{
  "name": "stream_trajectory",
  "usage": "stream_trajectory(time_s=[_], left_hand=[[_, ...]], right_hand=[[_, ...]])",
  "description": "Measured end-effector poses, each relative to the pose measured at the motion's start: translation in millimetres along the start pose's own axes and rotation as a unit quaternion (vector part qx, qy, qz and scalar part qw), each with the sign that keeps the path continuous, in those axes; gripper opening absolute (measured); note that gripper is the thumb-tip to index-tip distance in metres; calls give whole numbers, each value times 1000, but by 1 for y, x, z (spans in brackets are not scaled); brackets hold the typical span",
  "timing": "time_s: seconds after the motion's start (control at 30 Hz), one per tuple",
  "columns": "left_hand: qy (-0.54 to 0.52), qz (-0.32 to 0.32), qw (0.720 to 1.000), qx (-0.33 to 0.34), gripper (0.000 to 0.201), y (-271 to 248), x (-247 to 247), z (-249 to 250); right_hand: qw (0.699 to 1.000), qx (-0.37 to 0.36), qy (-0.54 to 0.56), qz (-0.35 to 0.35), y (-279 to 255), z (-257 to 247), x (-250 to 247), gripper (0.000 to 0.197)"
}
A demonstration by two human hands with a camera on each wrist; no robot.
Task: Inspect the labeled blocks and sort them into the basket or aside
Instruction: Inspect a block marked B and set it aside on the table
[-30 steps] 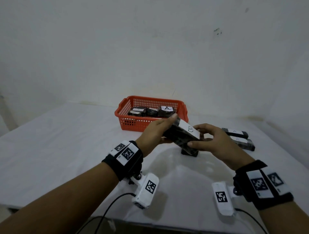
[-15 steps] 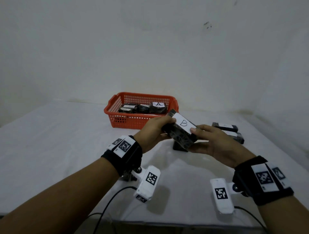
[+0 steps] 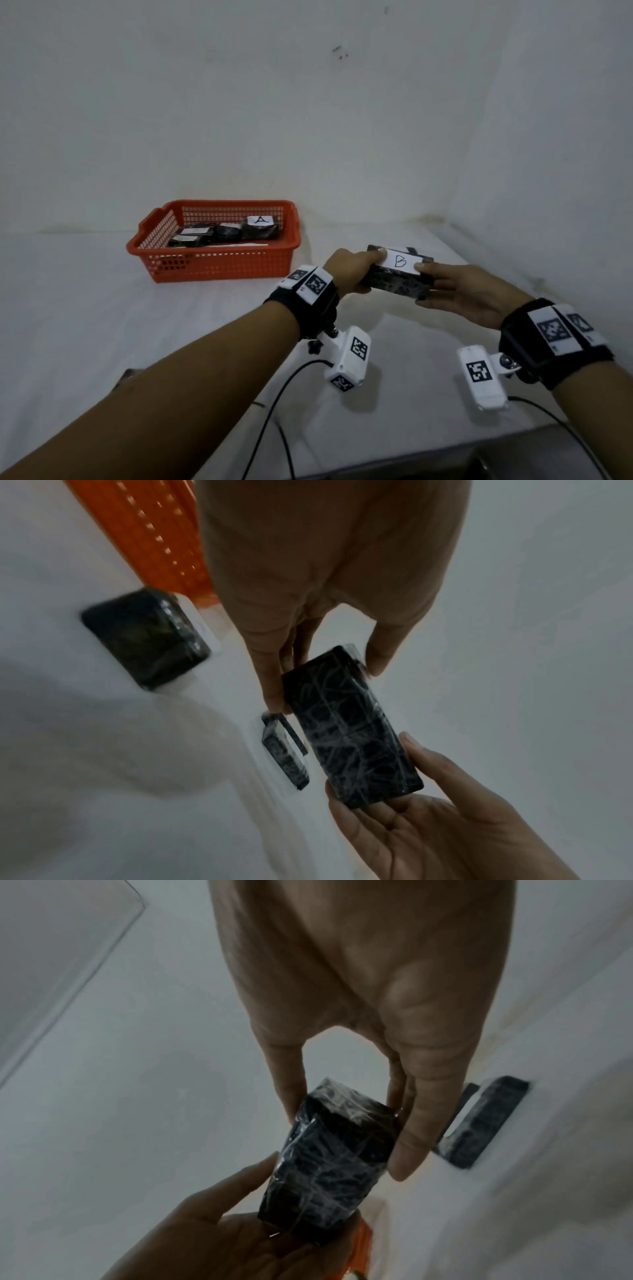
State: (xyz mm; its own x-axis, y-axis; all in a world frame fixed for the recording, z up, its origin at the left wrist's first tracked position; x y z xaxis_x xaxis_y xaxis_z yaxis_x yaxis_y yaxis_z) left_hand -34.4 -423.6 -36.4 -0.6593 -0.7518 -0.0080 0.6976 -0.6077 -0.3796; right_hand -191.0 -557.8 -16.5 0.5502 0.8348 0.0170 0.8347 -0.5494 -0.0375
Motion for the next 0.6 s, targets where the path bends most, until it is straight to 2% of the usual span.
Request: stream_trajectory(time_s=[0.07, 0.33, 0.47, 0.6], left_hand=[[16, -15, 1000, -12, 60, 13, 26, 6], [77, -54, 994, -60, 46, 66, 117, 45], [127, -44, 988, -75, 40, 96, 145, 60], [161, -31, 983, -86, 45, 123, 160, 69]], right_hand=[[1000, 13, -5, 21, 7, -2, -25, 30], [995, 23, -40, 84, 61, -9, -120, 36], [993, 21, -69, 95, 93, -10, -145, 33], [990, 29, -94, 98, 128, -2, -161, 37]])
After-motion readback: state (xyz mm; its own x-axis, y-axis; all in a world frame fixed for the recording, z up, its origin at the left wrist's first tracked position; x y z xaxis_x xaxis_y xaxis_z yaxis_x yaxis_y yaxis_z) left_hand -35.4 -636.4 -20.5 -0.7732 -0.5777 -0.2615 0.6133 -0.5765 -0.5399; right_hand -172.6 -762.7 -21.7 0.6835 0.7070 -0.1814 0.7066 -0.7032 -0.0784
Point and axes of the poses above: each hand's wrist, its own y-axis towards the middle knuckle, its own x-axis out of the palm, z = x × y, the point moved 4 cm from there along y, towards the middle knuckle, and after that the axes turned 13 degrees about -x, right-handed, at the moved point
